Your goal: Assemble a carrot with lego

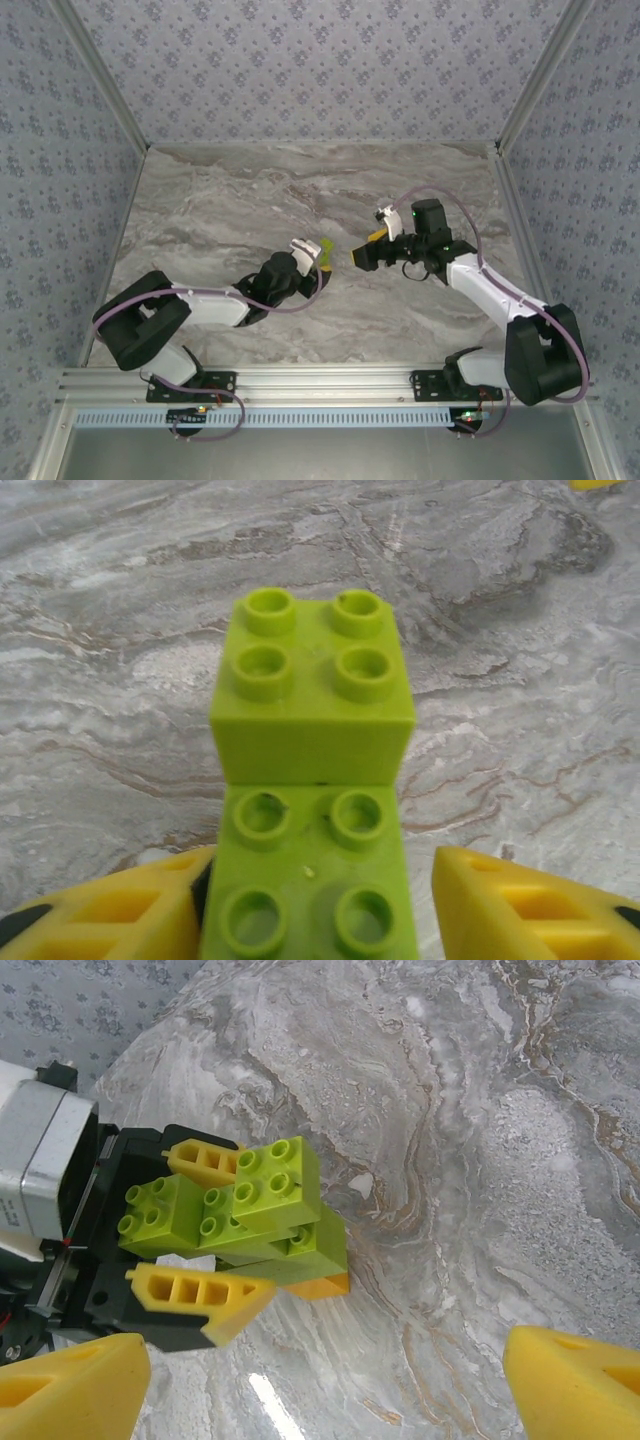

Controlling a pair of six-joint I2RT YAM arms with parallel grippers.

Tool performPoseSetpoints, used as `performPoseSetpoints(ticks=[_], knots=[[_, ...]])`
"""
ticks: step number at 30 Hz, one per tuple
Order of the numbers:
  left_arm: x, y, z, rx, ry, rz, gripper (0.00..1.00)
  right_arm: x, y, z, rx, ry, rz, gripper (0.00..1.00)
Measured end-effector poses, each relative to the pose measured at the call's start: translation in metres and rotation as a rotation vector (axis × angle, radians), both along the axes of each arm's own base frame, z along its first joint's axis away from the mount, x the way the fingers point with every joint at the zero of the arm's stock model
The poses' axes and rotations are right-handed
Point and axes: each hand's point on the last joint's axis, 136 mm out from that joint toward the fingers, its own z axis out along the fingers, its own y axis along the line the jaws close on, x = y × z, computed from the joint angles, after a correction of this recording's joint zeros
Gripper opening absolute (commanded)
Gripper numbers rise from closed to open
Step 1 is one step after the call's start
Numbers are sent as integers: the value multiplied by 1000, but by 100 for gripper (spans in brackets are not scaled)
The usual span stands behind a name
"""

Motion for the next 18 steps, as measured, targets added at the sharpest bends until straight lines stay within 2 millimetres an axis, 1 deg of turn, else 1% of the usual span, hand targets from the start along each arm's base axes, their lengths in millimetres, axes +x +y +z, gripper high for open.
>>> performPoseSetpoints(ticks=[2, 3, 6, 9, 11, 14, 18], knots=[[-2, -1, -1, 2, 7, -9, 78, 1, 0, -4, -7, 11, -5, 98], [-4, -2, -3, 5, 13, -16, 81, 2, 1, -6, -13, 18, -9, 98], [-8, -2, -7, 21, 32, -33, 86, 5, 4, -8, -25, 28, -18, 99], [-11, 1, -7, 36, 44, -34, 88, 6, 11, -6, -31, 29, -16, 99], [-13, 4, 1, 32, 39, -35, 89, 7, 18, -5, -34, 34, -15, 100], [-18, 10, 21, 12, 15, -39, 90, 8, 30, -6, -39, 57, -20, 100], [-32, 28, 48, -31, -20, -39, 91, 13, 46, -14, -57, 105, -37, 100]])
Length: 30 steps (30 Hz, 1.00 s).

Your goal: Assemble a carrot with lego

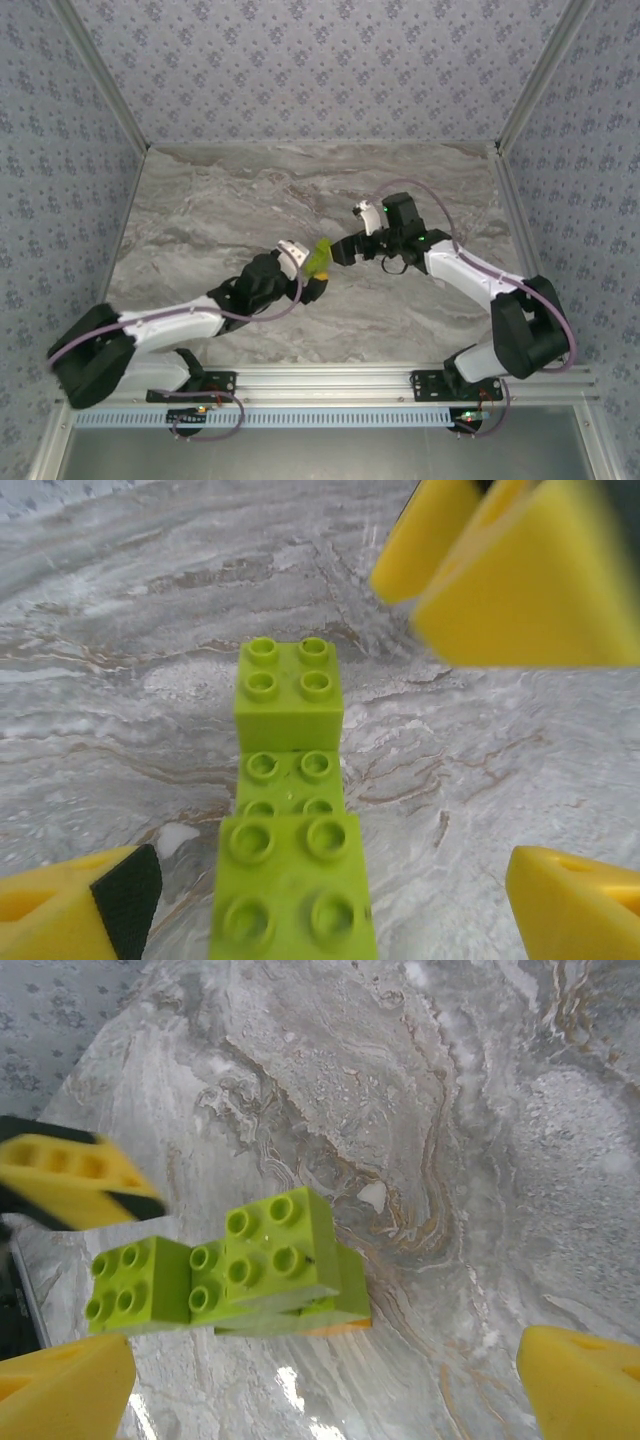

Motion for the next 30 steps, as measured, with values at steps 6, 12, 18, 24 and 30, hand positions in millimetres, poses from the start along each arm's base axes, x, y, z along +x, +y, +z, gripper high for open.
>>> performPoseSetpoints(ticks=[6, 12, 18, 24, 30], knots=[[-18, 32, 45, -73, -73, 33, 93, 0, 24, -17, -37, 63, -2, 100], [-15, 75, 67, -106, -129, 153, 94, 8, 39, -23, -58, 80, -13, 99], [-6, 98, 53, -63, -93, 230, 94, 11, 38, -27, -75, 83, -33, 98], [-4, 103, 39, -33, -62, 244, 94, 12, 36, -29, -87, 81, -45, 98], [-3, 103, 37, -29, -54, 246, 94, 13, 34, -33, -101, 86, -54, 97]])
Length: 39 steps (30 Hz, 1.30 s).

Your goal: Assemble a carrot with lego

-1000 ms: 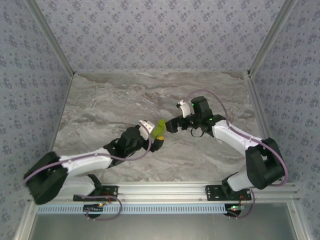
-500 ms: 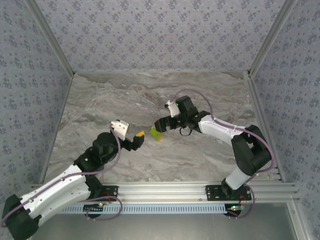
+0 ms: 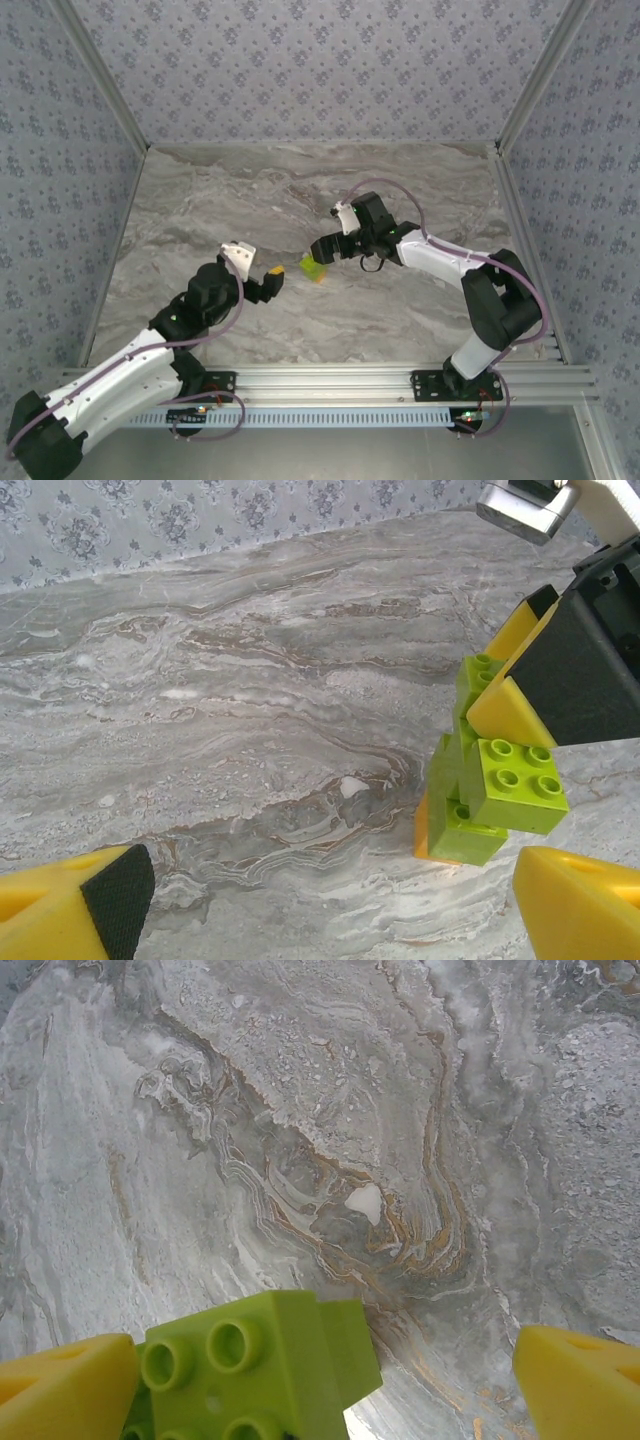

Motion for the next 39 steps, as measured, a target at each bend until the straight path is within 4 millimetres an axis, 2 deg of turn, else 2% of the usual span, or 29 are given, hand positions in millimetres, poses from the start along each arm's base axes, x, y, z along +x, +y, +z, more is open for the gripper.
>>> performPoseSetpoints(ticks=[11, 39], knots=[[0, 1, -1, 2, 2, 3, 94, 4, -1, -6, -33, 9, -16, 97], [3, 3, -5, 12, 13, 15, 94, 8, -6, -4, -117, -44, -54, 95]])
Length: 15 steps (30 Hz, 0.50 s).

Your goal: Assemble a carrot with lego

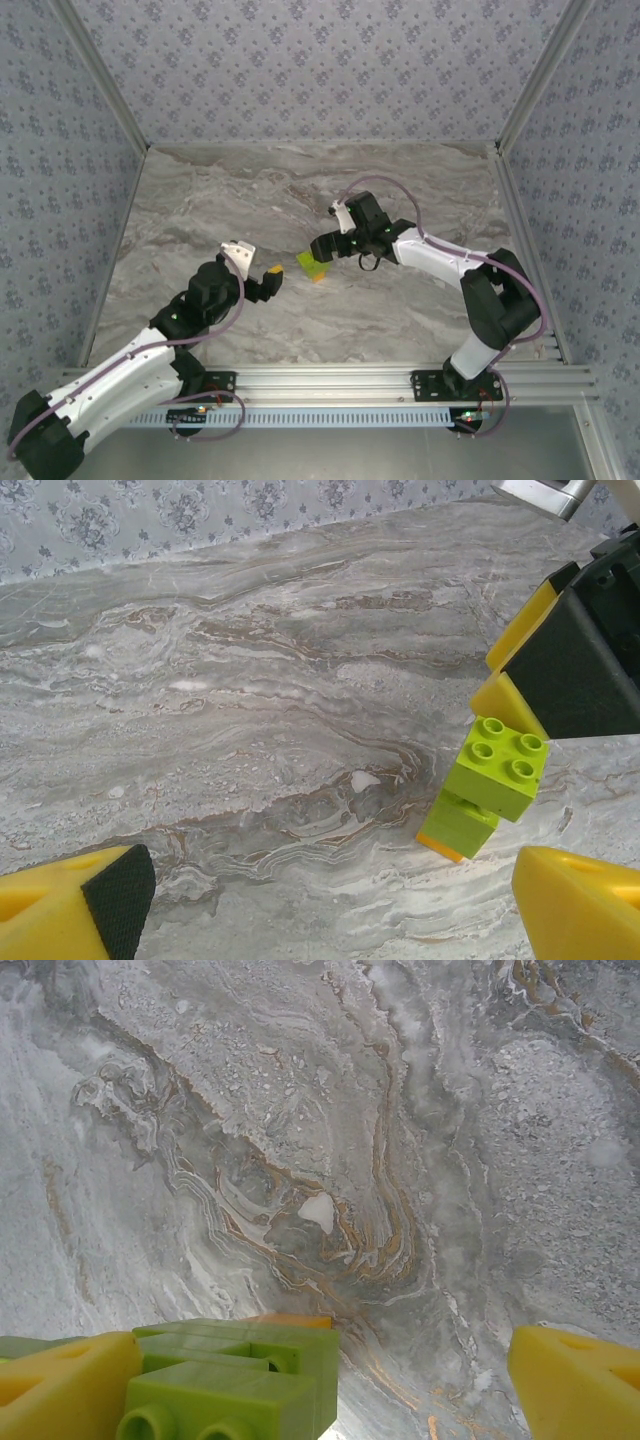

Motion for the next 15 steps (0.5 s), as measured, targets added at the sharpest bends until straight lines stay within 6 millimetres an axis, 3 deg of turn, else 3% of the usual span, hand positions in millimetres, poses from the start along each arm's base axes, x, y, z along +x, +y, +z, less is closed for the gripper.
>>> performPoseSetpoints(ticks=[15], knots=[[1, 2, 0, 2, 1, 6, 94, -2, 9, 1, -60, -35, 17, 95]])
